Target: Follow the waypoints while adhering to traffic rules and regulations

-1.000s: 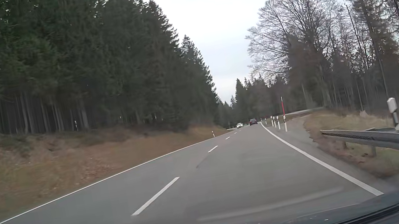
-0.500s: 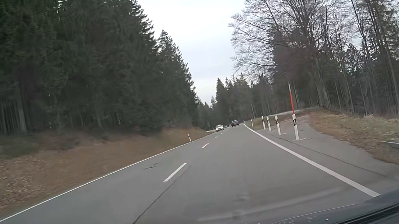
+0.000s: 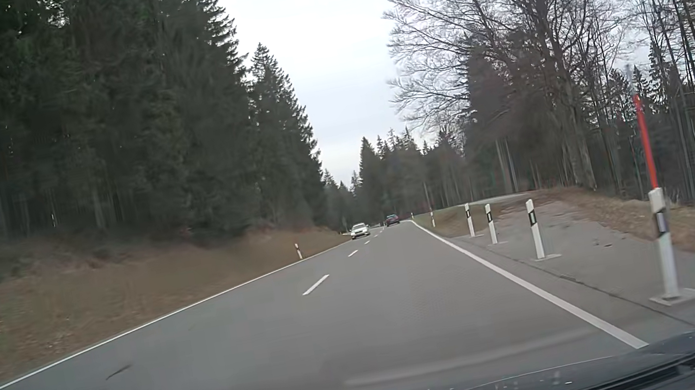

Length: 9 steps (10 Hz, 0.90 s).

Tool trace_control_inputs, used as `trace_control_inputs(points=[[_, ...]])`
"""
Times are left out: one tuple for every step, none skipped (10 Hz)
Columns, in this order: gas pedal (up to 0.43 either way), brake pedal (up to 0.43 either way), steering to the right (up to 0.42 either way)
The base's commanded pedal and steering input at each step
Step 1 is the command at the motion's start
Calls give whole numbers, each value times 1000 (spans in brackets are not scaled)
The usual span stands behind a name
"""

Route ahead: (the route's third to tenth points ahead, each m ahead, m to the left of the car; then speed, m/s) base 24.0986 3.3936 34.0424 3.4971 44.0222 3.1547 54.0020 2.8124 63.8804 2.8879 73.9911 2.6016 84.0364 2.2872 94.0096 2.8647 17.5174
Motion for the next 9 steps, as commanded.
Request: trace_control_inputs(points=[[118, 0, 4], [118, 0, 1], [118, 0, 1], [118, 0, 1], [118, 0, 1], [118, 0, 0], [118, 0, 1], [118, 0, 0], [118, 0, 0]])
